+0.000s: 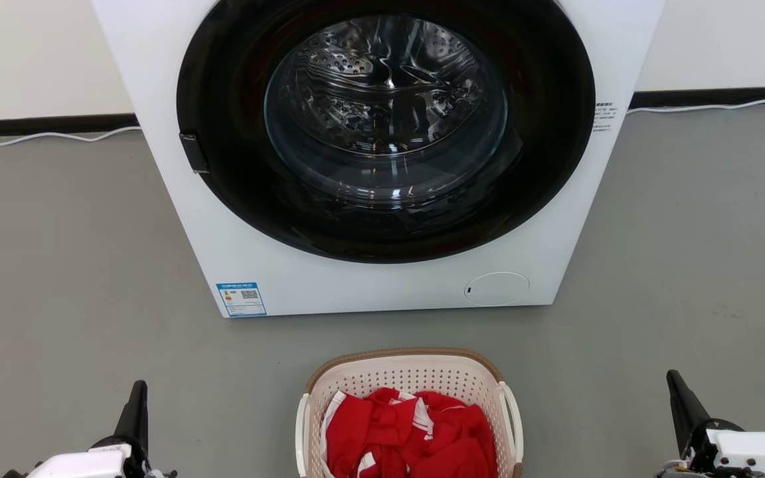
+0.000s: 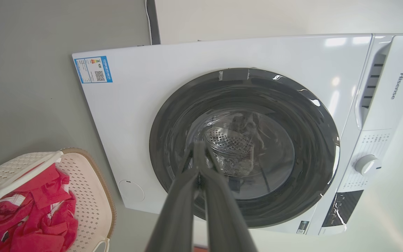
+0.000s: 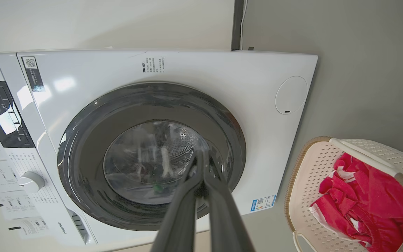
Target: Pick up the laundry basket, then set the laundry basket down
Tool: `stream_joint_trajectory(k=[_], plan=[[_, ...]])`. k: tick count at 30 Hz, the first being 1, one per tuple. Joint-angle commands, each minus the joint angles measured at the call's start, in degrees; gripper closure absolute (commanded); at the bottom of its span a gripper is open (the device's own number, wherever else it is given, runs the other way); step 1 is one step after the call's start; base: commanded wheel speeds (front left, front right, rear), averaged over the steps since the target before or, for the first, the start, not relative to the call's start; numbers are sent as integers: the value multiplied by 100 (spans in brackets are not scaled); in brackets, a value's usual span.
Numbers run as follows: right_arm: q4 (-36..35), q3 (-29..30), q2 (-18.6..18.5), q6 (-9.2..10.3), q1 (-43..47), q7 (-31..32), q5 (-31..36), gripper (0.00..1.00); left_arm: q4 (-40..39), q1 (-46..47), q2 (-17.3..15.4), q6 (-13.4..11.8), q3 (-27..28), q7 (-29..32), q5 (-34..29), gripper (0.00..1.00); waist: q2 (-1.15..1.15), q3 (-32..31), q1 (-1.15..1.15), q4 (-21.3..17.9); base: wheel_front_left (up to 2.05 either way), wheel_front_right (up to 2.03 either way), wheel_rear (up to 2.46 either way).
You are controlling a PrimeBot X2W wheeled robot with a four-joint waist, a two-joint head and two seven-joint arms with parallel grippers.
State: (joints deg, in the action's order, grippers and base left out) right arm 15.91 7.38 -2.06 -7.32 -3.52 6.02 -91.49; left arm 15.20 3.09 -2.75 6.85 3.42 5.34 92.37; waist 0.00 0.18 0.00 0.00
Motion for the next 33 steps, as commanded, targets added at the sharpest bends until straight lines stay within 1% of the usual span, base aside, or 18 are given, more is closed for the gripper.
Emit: stream_joint_trajectory(k=[1, 33], plan=[[-189, -87, -87, -17, -266, 46, -69, 100, -118, 300, -95, 64, 198, 25, 72, 100, 0, 0, 0, 0, 0, 0, 0], [-189, -84, -85, -17, -266, 49, -66, 100, -117, 304, -66, 64, 239, 57, 38, 100, 0, 0, 0, 0, 0, 0, 0]])
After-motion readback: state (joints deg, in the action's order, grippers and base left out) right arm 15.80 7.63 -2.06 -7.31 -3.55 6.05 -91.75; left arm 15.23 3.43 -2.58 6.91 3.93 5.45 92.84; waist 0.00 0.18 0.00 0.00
